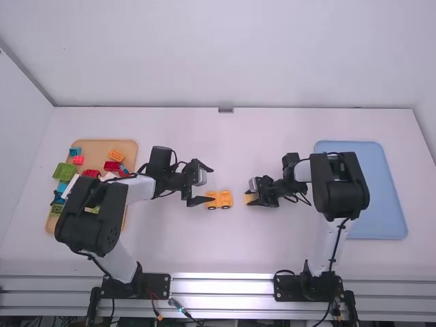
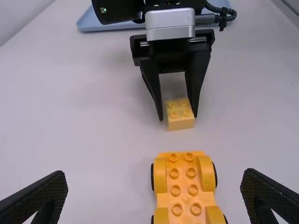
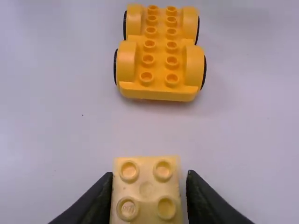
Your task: Assemble lego blocks to make yellow taxi
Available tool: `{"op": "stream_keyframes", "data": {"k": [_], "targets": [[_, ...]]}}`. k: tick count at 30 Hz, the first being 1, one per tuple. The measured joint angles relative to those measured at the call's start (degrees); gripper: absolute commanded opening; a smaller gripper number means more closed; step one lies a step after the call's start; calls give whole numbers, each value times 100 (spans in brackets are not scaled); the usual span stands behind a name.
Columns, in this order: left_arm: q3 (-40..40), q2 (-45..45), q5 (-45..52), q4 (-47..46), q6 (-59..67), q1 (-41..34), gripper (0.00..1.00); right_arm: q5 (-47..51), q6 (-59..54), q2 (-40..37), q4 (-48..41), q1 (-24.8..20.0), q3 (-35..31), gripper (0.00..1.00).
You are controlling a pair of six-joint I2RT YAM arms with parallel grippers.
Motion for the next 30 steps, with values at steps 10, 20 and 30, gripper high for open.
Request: {"op": "stream_keyframes", "data": {"k": [10,20,30], "targets": [[-2,0,0,-37,2,0,99,-7,11,0,-160,-63,0,18],[-577,295,-146,695,-7,2,99,-216,26,0,-2286,-46,1021,17],[-660,918,-39,1292,-293,-31,99,-518,28,0,-2787,245,1705,9]]}}
